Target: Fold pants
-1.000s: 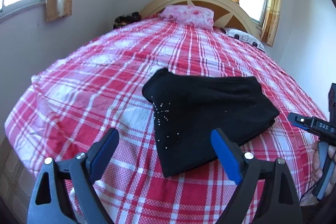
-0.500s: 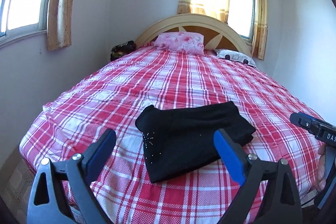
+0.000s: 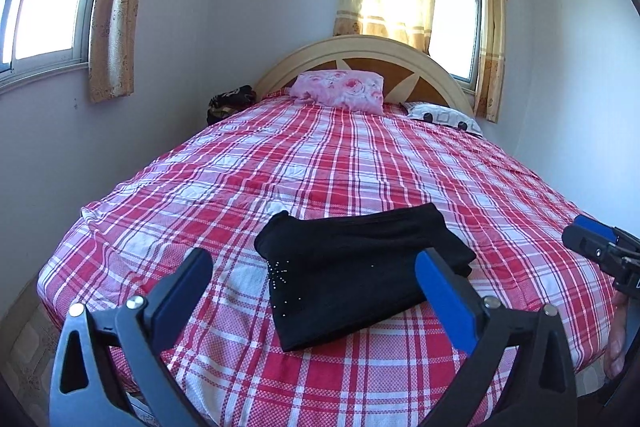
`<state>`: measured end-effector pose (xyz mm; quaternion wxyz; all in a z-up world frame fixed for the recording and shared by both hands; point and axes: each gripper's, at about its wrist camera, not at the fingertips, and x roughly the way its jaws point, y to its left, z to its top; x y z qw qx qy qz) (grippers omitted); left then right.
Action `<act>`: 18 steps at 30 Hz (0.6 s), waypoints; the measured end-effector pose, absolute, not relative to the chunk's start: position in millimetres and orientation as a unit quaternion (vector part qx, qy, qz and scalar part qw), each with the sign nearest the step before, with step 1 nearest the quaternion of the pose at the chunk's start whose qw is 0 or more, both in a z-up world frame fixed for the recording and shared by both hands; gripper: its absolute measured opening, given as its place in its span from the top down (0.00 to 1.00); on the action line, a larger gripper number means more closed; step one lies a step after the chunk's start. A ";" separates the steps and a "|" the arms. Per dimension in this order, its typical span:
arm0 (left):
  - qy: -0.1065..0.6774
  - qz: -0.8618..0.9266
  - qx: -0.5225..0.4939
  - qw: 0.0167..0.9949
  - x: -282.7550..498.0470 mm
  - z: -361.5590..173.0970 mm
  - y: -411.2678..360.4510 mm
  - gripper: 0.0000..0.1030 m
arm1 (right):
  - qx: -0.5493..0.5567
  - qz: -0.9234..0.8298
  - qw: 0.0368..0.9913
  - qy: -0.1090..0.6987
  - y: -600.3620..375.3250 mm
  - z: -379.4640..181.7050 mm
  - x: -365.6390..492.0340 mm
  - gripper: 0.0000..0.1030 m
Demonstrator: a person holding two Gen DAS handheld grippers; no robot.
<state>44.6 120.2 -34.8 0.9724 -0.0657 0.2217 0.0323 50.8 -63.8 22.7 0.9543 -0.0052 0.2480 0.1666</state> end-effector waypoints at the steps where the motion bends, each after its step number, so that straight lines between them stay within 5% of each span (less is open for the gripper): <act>1: 0.222 0.032 -0.066 0.972 44.6 -34.7 120.3 0.00 | -0.006 0.165 0.955 0.246 -63.8 24.0 49.3 0.28; 18: 0.216 0.028 -0.053 0.975 35.2 -28.0 108.5 0.00 | -0.003 0.161 0.960 0.231 -70.2 32.3 34.8 0.26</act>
